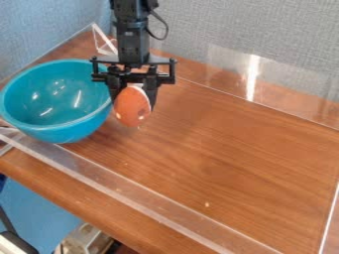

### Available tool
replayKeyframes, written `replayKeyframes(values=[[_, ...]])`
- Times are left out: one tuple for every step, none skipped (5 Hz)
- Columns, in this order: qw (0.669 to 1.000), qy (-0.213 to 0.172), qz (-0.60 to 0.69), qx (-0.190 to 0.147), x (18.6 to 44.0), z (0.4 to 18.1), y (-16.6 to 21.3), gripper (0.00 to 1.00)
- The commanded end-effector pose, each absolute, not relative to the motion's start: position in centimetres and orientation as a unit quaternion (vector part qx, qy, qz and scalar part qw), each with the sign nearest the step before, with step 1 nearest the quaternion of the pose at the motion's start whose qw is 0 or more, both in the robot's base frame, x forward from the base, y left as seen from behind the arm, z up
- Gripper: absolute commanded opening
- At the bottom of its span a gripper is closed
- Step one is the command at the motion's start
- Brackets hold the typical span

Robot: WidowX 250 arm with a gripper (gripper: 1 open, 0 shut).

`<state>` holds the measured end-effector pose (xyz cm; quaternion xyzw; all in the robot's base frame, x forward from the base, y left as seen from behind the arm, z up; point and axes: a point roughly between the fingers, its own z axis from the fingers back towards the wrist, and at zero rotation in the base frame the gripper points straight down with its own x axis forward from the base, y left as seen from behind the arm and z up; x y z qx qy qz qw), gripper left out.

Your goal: Put the mushroom in the blue bowl

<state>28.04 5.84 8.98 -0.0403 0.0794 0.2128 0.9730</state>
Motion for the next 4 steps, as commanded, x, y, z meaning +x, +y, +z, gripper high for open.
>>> replayKeyframes(values=[[0.973, 0.048, 0.223, -0.043, 27.98, 10.99, 5.8, 0.0], [0.971, 0.046, 0.231, -0.044, 27.93, 11.32, 5.55, 0.0], [0.968, 0.044, 0.241, -0.046, 27.81, 11.57, 5.19, 0.0], [0.966, 0.041, 0.252, -0.048, 27.82, 11.88, 4.98, 0.0]])
